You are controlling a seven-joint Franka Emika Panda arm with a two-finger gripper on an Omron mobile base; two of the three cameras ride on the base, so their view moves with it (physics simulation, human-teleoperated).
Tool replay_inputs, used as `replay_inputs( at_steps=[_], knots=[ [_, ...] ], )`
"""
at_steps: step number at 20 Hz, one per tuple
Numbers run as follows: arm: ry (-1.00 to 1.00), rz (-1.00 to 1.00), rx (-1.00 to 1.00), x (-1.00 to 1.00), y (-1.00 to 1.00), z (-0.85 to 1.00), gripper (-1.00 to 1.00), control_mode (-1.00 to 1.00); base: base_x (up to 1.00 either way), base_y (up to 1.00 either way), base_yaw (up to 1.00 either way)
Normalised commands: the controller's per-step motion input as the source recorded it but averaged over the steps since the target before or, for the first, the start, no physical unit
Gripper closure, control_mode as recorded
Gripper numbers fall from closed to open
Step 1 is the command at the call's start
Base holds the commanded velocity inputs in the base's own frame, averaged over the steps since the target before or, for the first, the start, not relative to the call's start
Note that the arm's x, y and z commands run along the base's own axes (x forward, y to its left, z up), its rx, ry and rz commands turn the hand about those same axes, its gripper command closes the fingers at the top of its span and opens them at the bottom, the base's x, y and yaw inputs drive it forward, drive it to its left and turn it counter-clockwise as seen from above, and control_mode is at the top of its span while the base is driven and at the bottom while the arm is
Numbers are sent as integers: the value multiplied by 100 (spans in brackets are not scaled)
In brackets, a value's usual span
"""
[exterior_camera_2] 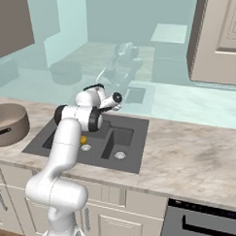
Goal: Dump the lemon from the pot into the sink. Then turn on the water and wash the lemon. Then turn off the water and put the lemon back in the pot.
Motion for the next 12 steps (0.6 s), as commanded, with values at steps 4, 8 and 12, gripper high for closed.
replay_inputs(
  at_steps=[4,8,12],
  knots=[
    [13,-13,0,45,0,-22,-100,-100,0,0,0],
    [16,-12,0,50,0,-20,100,-100,0,0,0],
    [20,-12,0,56,0,-20,100,-100,0,0,0]
  ],
)
